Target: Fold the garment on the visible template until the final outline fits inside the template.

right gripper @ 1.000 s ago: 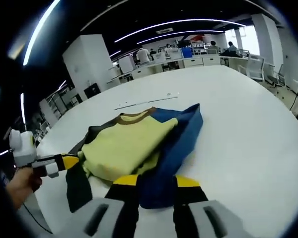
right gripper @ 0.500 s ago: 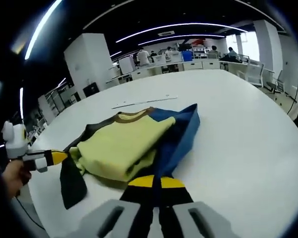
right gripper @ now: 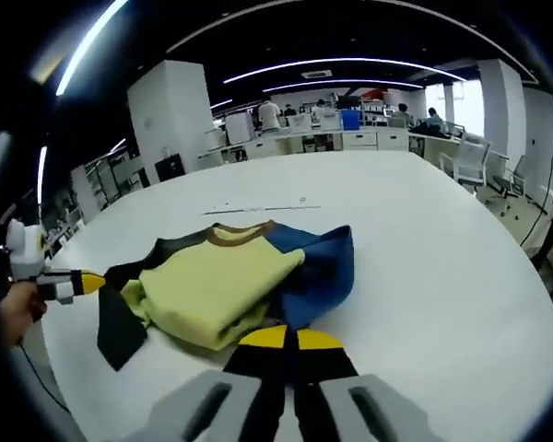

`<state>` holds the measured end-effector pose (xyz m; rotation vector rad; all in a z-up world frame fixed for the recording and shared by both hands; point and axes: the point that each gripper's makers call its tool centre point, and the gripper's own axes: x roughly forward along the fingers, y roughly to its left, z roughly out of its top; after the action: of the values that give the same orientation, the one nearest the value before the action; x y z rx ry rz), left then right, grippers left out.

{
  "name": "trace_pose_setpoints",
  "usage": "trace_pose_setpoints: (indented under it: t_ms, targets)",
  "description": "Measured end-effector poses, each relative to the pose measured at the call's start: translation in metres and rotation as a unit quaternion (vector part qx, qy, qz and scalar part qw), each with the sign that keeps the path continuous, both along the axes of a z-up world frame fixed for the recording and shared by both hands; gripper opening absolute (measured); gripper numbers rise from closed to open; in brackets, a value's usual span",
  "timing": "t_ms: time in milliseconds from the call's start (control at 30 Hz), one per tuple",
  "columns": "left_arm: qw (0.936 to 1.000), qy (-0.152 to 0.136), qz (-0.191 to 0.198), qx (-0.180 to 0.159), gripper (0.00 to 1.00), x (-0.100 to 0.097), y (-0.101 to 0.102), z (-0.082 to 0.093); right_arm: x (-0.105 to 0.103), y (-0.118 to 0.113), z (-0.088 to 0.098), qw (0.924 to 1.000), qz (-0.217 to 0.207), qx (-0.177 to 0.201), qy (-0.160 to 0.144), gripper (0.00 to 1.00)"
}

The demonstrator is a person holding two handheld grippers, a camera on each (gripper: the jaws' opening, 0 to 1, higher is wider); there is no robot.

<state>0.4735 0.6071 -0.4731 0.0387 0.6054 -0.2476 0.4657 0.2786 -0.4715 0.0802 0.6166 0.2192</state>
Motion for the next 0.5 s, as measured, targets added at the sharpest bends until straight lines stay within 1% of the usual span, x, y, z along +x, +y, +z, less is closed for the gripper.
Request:
trace_pose_setpoints:
  t_ms: [33, 167, 267, 333, 433, 500]
  targets:
    - [1.0000, -0.001, 0.004, 0.005, 0.00, 0.002, 0.007, 0.002, 0.002, -0.010, 0.003, 1.0000, -0.005, -0.005, 0.000, 0.00]
    - [0.9996, -0.001, 0.015, 0.023, 0.00, 0.007, 0.031, 0.004, 0.008, -0.033, 0.008, 0.9996, -0.012, -0.025, -0.001, 0.00]
    - [0.9993, -0.001, 0.018, 0.034, 0.00, 0.010, 0.044, 0.005, 0.011, -0.043, 0.011, 0.9995, -0.011, -0.030, 0.001, 0.00]
    - [0.9988, 0.002, 0.018, 0.045, 0.00, 0.012, 0.053, 0.004, 0.013, -0.050, 0.010, 0.9992, -0.003, -0.040, 0.006, 0.00]
    - [0.9978, 0.006, 0.021, 0.063, 0.00, 0.015, 0.067, 0.002, 0.016, -0.063, 0.008, 0.9989, -0.008, -0.044, 0.013, 0.00]
    - [0.9973, 0.008, 0.022, 0.070, 0.00, 0.016, 0.073, 0.002, 0.018, -0.070, 0.007, 0.9986, -0.011, -0.047, 0.018, 0.00]
